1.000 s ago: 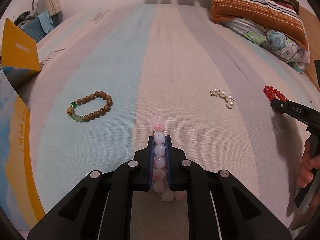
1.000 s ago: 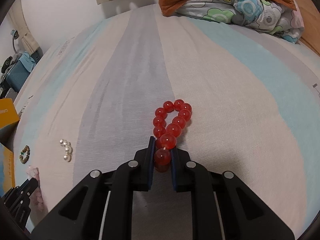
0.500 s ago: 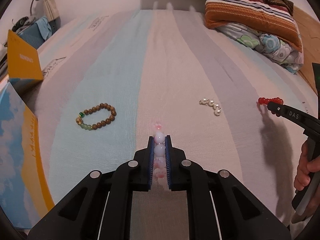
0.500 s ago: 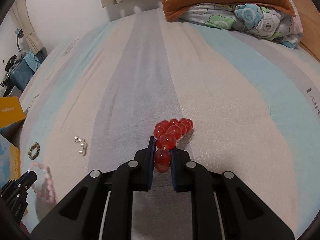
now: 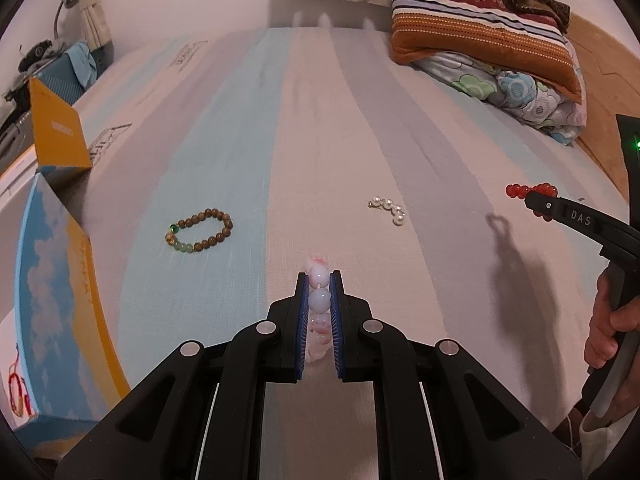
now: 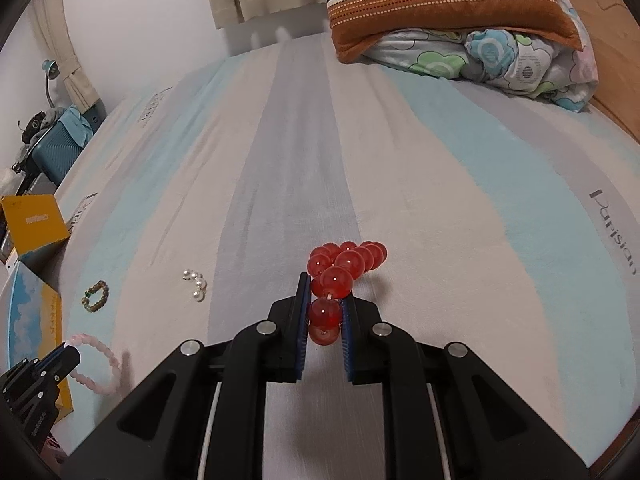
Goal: Organize jewelry
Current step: 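Lift both held bracelets and carry them over the white box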
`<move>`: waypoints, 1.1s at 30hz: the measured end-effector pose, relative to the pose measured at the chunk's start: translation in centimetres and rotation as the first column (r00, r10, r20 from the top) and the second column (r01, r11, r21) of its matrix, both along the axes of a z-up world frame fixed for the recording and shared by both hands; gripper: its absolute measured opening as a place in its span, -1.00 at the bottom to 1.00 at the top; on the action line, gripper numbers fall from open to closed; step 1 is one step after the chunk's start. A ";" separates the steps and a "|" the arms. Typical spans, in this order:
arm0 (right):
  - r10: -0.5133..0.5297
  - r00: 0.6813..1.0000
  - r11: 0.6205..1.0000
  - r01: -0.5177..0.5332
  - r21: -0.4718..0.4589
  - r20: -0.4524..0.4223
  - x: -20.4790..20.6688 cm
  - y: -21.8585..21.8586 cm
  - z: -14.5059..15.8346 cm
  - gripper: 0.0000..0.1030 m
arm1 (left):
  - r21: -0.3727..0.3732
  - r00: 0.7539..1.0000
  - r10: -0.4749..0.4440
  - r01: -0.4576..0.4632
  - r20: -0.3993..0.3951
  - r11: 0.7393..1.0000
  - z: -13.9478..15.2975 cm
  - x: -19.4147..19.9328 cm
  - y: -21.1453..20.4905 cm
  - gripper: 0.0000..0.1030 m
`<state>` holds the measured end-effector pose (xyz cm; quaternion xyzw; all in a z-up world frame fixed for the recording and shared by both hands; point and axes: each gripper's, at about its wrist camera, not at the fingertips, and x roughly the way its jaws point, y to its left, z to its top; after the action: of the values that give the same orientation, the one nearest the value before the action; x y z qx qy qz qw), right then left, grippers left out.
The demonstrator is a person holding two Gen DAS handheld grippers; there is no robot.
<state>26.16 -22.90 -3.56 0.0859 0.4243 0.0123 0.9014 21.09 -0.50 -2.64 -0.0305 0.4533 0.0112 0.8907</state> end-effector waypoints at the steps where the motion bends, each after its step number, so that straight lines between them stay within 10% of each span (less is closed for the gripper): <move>1: 0.003 1.000 1.000 -0.003 -0.003 0.001 -0.2 0.0 0.3 -0.75 | -0.002 1.000 -0.001 0.001 -0.002 1.000 0.1 -0.3 0.0 -0.82; 33: 0.112 0.991 0.992 -0.108 -0.063 0.069 -6.8 6.8 7.4 -0.75 | 0.072 0.995 0.090 -0.093 0.048 0.993 7.3 -6.3 4.0 -0.81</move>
<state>19.36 -16.11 3.83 0.0350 0.3958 0.0522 0.9162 14.75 3.49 4.69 -0.0186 0.4307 0.0681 0.8997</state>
